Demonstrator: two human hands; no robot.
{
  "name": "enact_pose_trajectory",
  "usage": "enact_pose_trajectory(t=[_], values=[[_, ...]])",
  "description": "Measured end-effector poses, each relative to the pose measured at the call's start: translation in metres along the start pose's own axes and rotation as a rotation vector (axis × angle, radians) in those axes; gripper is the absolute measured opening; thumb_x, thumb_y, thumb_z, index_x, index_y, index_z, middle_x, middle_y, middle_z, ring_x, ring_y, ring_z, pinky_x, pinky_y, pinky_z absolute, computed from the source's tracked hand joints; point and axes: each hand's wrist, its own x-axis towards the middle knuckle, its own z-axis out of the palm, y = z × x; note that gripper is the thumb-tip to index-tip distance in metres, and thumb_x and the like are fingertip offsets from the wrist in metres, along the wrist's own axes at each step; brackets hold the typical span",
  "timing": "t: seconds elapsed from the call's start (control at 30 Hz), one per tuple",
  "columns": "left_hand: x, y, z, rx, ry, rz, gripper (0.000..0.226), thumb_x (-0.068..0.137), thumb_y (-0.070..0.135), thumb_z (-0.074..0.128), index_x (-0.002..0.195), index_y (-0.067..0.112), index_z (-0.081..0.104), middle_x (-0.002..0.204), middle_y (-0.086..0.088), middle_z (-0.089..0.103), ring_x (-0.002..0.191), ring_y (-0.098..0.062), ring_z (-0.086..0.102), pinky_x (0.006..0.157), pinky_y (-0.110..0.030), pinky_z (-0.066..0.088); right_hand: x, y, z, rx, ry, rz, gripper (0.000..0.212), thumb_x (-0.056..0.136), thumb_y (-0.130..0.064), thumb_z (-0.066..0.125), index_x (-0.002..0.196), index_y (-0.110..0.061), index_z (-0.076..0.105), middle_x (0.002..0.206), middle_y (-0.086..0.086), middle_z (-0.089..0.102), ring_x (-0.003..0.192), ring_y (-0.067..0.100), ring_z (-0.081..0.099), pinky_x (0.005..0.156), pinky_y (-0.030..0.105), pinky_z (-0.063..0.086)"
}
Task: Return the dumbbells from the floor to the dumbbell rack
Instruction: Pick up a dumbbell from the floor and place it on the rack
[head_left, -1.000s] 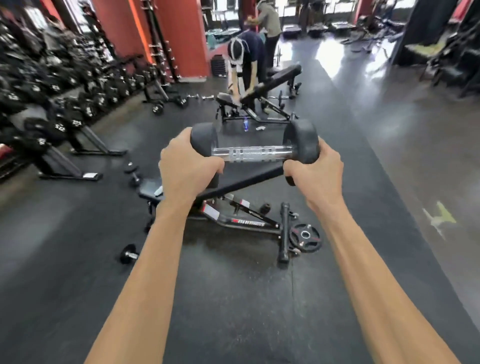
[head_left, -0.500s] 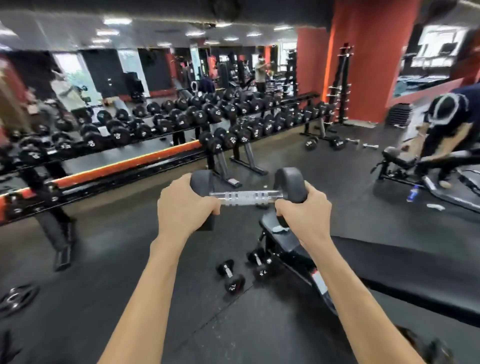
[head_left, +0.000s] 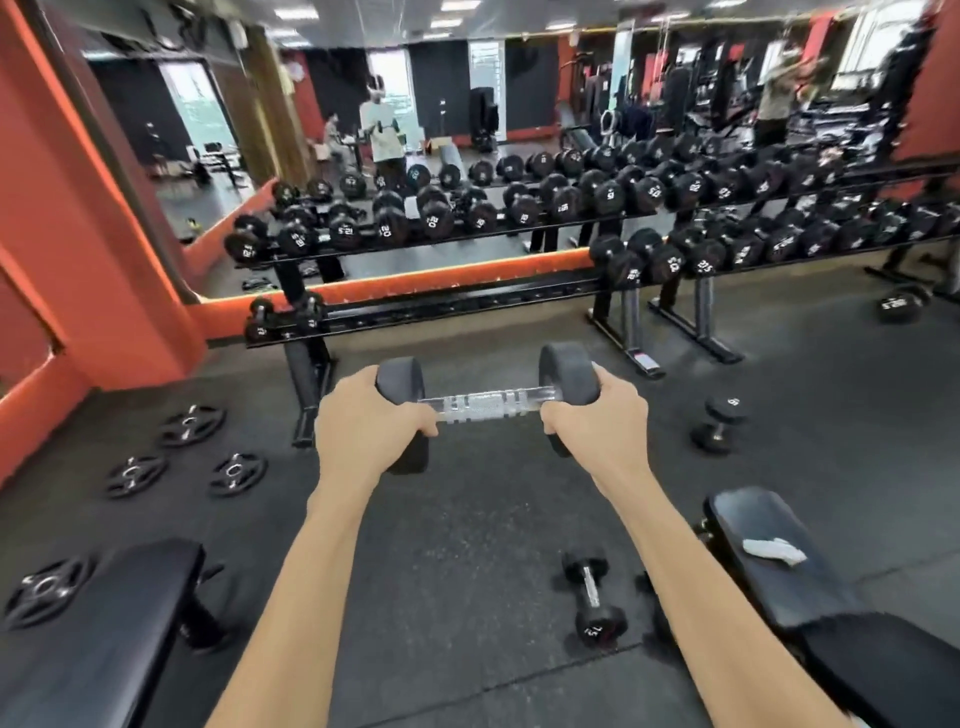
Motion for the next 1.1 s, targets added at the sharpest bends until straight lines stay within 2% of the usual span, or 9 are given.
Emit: enact_pose_trajectory(t=[0.23,0.4,0.53,0.73,0.8,0.87,0.97,1.03,1.1], values=[[0.140,-0.040,0.024,0.009,0.022,-0.094,0.049,0.041,0.037,0.075,0.085,0.016,0.070,0.083,0.000,0.070,0.078,-0.024,0.065,0.068,-0.045,0.060,0.122,0.014,0.109,0.003,-0.133,0.048,0.023,0.068,-0.004,0.074,0.072,-0.018,0.056,0.066,-0.004,0.057,0.056,0.013,0.045,0.041,0.012,0.033],[0.258,-0.070,0.051,0.052,0.028,-0.175,0.041,0.044,0.035,0.077,0.081,0.021,0.069,0.080,-0.001,0.069,0.076,-0.023,0.064,0.064,-0.038,0.058,0.228,0.034,0.197,0.014,-0.206,0.061,0.017,0.069,-0.003,0.074,0.077,-0.008,0.061,0.067,0.000,0.058,0.056,0.015,0.044,0.039,0.012,0.032],[0.363,-0.091,0.078,0.034,0.063,-0.245,0.038,0.050,0.028,0.082,0.084,0.018,0.069,0.084,-0.002,0.068,0.081,-0.026,0.065,0.068,-0.039,0.057,0.325,0.043,0.270,0.000,-0.290,0.072,0.018,0.071,-0.003,0.074,0.087,-0.003,0.066,0.070,0.001,0.061,0.059,0.016,0.048,0.042,0.014,0.038],[0.507,-0.116,0.109,0.010,0.089,-0.340,0.039,0.053,0.023,0.084,0.088,0.017,0.067,0.087,0.000,0.068,0.086,-0.028,0.065,0.065,-0.034,0.052,0.462,0.049,0.373,-0.049,-0.378,0.113,0.016,0.069,-0.001,0.072,0.078,-0.007,0.061,0.068,-0.002,0.058,0.059,0.015,0.047,0.045,0.019,0.038],[0.555,-0.129,0.118,0.000,0.073,-0.383,0.046,0.050,0.027,0.082,0.091,0.018,0.063,0.091,0.001,0.068,0.088,-0.028,0.065,0.069,-0.035,0.054,0.500,0.055,0.410,-0.047,-0.414,0.144,0.016,0.068,0.000,0.072,0.079,-0.002,0.059,0.067,-0.001,0.056,0.058,0.016,0.044,0.043,0.018,0.036],[0.609,-0.149,0.128,0.007,0.073,-0.405,0.049,0.050,0.027,0.081,0.095,0.019,0.067,0.089,0.000,0.069,0.085,-0.027,0.065,0.066,-0.033,0.053,0.542,0.064,0.452,-0.055,-0.427,0.180,0.017,0.068,0.000,0.071,0.080,0.001,0.060,0.066,0.000,0.056,0.056,0.016,0.044,0.039,0.015,0.034],[0.690,-0.176,0.147,-0.012,0.055,-0.413,0.049,0.060,0.019,0.085,0.105,0.019,0.066,0.093,-0.002,0.069,0.078,-0.020,0.062,0.061,-0.031,0.050,0.601,0.073,0.514,-0.069,-0.437,0.182,0.017,0.068,0.001,0.072,0.074,-0.007,0.059,0.066,-0.001,0.057,0.055,0.015,0.046,0.039,0.015,0.036],[0.745,-0.194,0.156,-0.015,0.022,-0.447,0.060,0.062,0.017,0.085,0.119,0.017,0.068,0.103,-0.005,0.071,0.083,-0.022,0.062,0.061,-0.030,0.048,0.641,0.076,0.554,-0.097,-0.438,0.189,0.023,0.068,0.002,0.073,0.070,-0.012,0.055,0.066,-0.001,0.057,0.056,0.014,0.047,0.044,0.019,0.039],[0.796,-0.211,0.164,-0.006,-0.001,-0.457,0.060,0.060,0.020,0.085,0.118,0.017,0.069,0.106,-0.005,0.071,0.089,-0.025,0.064,0.063,-0.031,0.050,0.676,0.077,0.588,-0.106,-0.442,0.216,0.028,0.069,0.003,0.073,0.066,-0.015,0.051,0.064,-0.002,0.054,0.057,0.016,0.046,0.047,0.022,0.038]])
